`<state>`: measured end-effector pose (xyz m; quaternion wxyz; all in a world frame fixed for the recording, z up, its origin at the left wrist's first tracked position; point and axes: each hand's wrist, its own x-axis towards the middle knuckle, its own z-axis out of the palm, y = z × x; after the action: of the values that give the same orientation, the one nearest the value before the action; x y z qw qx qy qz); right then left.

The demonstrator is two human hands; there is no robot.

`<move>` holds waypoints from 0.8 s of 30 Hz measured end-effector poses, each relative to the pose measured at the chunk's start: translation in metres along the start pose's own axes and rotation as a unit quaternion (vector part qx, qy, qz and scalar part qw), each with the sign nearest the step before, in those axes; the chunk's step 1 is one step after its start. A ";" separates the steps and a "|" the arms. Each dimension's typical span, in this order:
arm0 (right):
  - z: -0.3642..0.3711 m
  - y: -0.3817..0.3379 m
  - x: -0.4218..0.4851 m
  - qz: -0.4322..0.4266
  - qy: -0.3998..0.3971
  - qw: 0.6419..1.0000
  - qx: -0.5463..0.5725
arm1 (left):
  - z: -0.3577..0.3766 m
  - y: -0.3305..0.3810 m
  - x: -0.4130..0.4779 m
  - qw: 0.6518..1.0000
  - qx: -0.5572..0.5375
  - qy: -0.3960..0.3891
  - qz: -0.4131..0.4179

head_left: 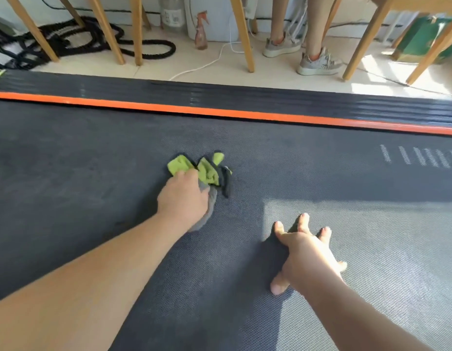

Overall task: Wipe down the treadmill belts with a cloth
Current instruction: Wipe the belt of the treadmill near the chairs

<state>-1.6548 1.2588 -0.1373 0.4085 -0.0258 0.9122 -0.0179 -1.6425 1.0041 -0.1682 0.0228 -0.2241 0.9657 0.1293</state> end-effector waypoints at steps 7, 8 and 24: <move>0.006 -0.003 0.005 0.008 0.012 0.995 0.096 | 0.001 0.037 -0.130 0.938 0.006 -0.160 0.308; 0.006 -0.004 0.004 0.003 0.016 0.995 0.100 | -0.004 0.027 -0.124 0.921 0.030 -0.168 0.351; 0.001 -0.006 -0.017 -0.010 0.027 0.999 -0.013 | -0.004 -0.015 -0.119 0.944 0.094 -0.115 0.296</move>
<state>-1.6424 1.2536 -0.1246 0.3832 -0.0399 0.9227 -0.0107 -1.5290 1.0409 -0.1554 0.1151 0.0912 0.9871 0.0639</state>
